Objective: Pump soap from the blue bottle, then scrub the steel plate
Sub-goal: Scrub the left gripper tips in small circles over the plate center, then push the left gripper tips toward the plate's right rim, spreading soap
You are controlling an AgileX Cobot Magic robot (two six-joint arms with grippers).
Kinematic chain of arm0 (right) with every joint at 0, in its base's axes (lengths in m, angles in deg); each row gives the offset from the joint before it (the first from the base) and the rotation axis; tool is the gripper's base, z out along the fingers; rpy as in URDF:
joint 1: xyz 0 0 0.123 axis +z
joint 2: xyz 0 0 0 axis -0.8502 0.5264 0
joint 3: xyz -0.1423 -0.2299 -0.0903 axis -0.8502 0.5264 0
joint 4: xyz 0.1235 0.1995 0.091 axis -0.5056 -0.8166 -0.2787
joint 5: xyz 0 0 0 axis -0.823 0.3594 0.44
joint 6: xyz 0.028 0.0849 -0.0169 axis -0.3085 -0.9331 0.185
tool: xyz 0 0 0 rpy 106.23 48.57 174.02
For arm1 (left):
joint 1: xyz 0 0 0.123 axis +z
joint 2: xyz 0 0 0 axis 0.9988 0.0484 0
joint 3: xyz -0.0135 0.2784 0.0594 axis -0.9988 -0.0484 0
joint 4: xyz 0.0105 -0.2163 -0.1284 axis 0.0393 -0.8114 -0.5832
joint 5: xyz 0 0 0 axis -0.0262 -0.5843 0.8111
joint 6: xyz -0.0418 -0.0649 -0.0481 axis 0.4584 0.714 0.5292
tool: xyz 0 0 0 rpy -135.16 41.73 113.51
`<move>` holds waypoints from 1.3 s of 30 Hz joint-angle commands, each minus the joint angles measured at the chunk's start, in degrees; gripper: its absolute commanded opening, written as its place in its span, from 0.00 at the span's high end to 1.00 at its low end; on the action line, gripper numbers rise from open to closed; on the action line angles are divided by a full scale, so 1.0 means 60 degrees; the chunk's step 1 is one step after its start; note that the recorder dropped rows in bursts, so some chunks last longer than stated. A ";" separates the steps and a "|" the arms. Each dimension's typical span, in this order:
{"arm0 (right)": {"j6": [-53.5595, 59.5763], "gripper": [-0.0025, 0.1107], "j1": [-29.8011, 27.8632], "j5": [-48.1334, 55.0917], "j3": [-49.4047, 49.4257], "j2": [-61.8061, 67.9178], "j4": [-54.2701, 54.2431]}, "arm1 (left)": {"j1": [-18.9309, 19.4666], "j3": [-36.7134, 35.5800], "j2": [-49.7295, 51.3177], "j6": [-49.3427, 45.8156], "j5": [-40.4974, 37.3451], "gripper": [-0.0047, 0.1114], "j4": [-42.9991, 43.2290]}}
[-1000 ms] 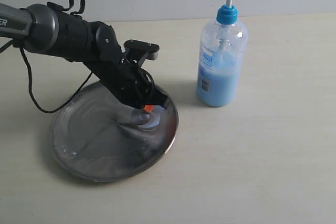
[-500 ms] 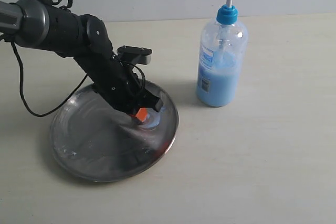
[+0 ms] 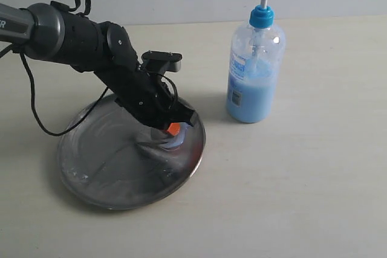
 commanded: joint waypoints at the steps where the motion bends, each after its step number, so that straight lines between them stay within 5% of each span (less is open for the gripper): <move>1: 0.0005 0.98 -0.0031 -0.0138 0.0020 -0.0020 0.0041 | 0.0226 -0.0140 0.0259 0.0160 0.0014 0.96 0.0304; 12: 0.0005 0.98 -0.0031 -0.0138 0.0020 -0.0020 0.0041 | 0.0248 -0.0140 0.0259 0.0101 -0.1696 0.96 0.0724; 20: 0.0005 0.98 -0.0031 -0.0119 0.0020 -0.0020 0.0041 | -0.0073 -0.0140 0.0259 -0.0187 -0.1802 0.96 0.0156; 35: 0.0005 0.98 -0.0031 -0.0119 0.0020 -0.0020 0.0017 | -0.0591 -0.0140 0.0377 -0.0129 0.1141 0.96 0.0234; 39: 0.0005 0.98 -0.0031 -0.0119 0.0020 -0.0020 0.0017 | -0.0488 0.0245 0.0907 0.0128 0.0869 0.96 0.0239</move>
